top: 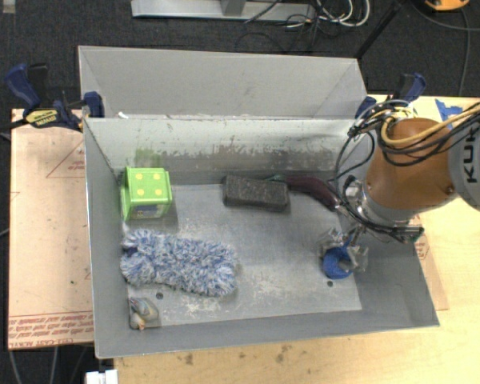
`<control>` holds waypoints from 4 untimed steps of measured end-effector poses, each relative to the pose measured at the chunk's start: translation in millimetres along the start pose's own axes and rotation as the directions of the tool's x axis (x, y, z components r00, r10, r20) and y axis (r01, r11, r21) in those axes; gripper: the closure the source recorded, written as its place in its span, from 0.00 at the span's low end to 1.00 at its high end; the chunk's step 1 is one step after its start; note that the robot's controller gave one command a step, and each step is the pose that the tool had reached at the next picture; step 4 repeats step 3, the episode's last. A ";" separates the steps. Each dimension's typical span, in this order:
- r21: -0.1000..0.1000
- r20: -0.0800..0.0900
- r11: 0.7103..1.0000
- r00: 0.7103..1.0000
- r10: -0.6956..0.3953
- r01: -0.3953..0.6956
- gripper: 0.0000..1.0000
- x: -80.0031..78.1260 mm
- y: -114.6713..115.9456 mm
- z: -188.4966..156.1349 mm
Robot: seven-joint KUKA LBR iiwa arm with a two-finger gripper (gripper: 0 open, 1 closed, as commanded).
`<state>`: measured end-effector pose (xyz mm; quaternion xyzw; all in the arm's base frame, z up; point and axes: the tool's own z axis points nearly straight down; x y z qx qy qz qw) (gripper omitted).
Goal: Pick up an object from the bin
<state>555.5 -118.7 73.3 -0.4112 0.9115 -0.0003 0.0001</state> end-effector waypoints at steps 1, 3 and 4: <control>0.000 0.000 1.000 1.000 0.000 0.000 1.00 0.1 0.0 0.0; 0.000 0.004 1.000 1.000 -0.006 0.006 1.00 -5.5 -3.3 -133.6; 0.000 0.004 1.000 1.000 -0.006 0.006 1.00 -5.5 -3.3 -133.6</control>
Offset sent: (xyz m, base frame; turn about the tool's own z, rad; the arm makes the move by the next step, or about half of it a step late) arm 0.0052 0.0010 0.1337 -0.0096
